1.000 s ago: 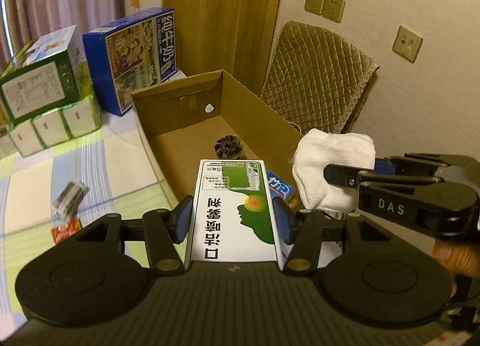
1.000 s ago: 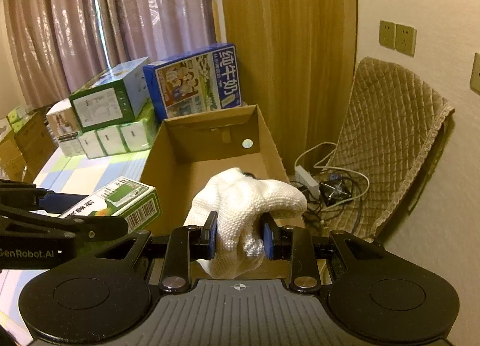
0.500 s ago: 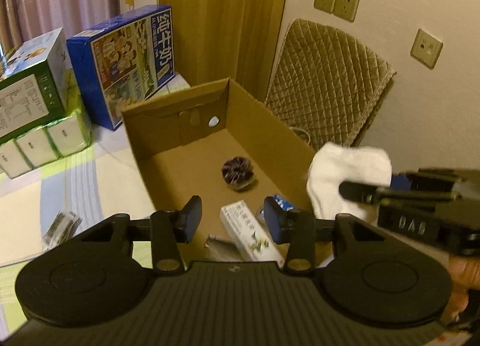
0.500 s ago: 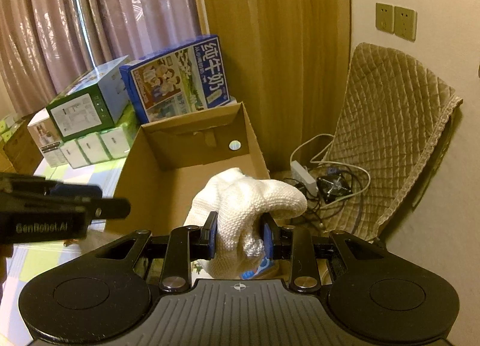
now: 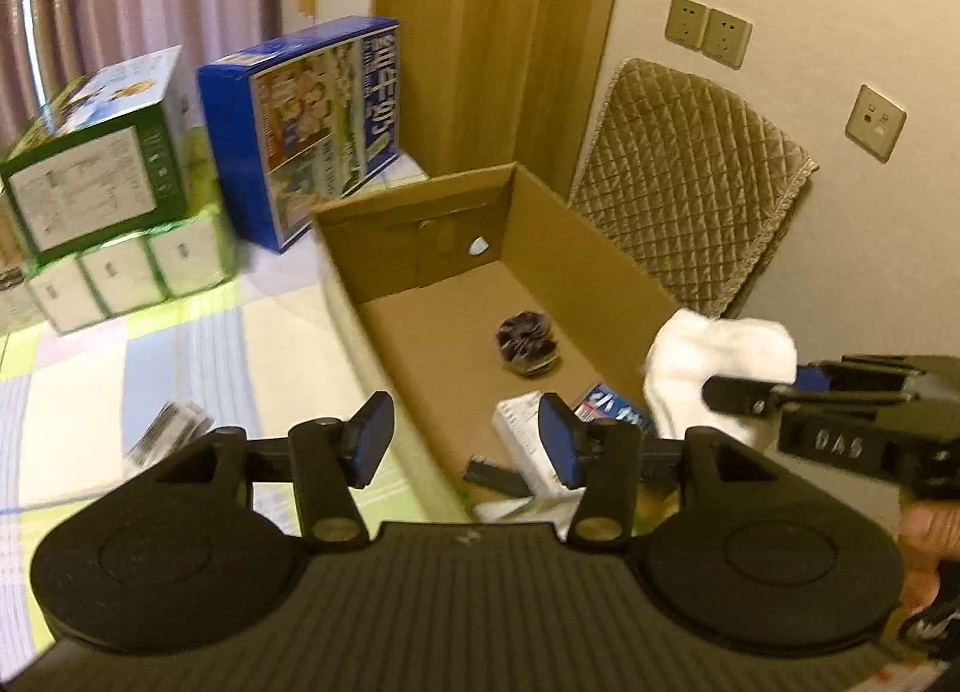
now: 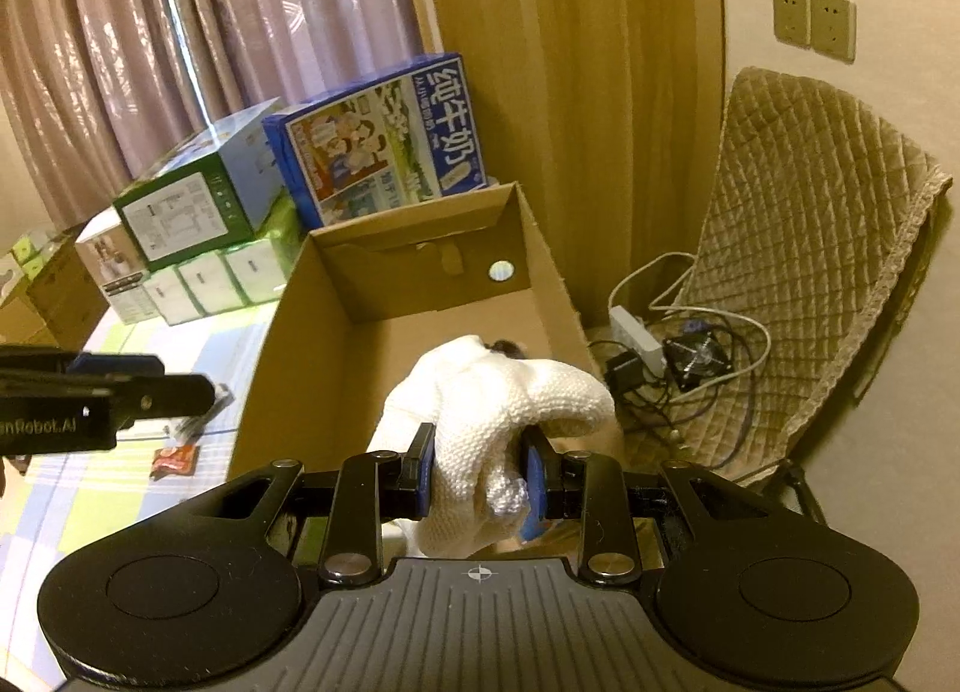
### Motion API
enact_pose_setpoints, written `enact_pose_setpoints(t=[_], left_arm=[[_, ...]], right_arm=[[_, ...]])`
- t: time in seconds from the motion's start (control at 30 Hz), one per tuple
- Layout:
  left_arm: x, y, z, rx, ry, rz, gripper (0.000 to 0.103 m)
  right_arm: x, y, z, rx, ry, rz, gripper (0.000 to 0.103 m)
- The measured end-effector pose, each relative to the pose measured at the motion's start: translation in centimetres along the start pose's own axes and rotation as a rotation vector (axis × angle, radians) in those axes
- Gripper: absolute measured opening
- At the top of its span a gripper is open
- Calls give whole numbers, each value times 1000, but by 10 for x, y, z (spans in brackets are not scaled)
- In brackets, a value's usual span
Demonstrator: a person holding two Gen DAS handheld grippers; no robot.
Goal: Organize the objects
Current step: 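Release the green box with the left tool while the right tool drops the cloth, then move both tools back over the table toward the candy and the clear packet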
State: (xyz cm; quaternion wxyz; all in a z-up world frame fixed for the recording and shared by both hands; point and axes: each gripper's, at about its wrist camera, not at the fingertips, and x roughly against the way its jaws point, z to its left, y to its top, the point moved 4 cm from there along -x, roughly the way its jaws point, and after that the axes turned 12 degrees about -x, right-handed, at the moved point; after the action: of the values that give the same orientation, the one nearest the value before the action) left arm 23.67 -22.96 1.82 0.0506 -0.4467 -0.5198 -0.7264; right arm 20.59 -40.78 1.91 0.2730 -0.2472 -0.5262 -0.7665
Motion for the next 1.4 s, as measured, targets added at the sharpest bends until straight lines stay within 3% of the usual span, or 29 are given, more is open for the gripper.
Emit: enact_pose_setpoints(t=[0.43,0.47,0.5,0.53,0.93,1.07,1.33,1.4], left_arm=[[25,-41,9,46,7,11,52],[26,-41,10,50,8,11,52],[26,-42,10,52,10,10,52],[26,-42,11,54,11,9,52],[36,-57,18,97,22,11,52],[47,-66,19,110,30,6,57],[80,-82,26,130,56,-10,63],[91,-88,28,140,66,-15,70]], right_arm=[[6,-7,13,-4,37,-8,28],[6,-4,14,-7,51,-27,38],[6,-1,15,-11,61,-45,57],[7,1,15,-18,64,-62,65],[28,0,7,-64,74,-95,67],[45,-4,12,-85,91,-110,68],[75,-20,38,-67,126,-116,81],[81,-27,48,-57,136,-115,88]])
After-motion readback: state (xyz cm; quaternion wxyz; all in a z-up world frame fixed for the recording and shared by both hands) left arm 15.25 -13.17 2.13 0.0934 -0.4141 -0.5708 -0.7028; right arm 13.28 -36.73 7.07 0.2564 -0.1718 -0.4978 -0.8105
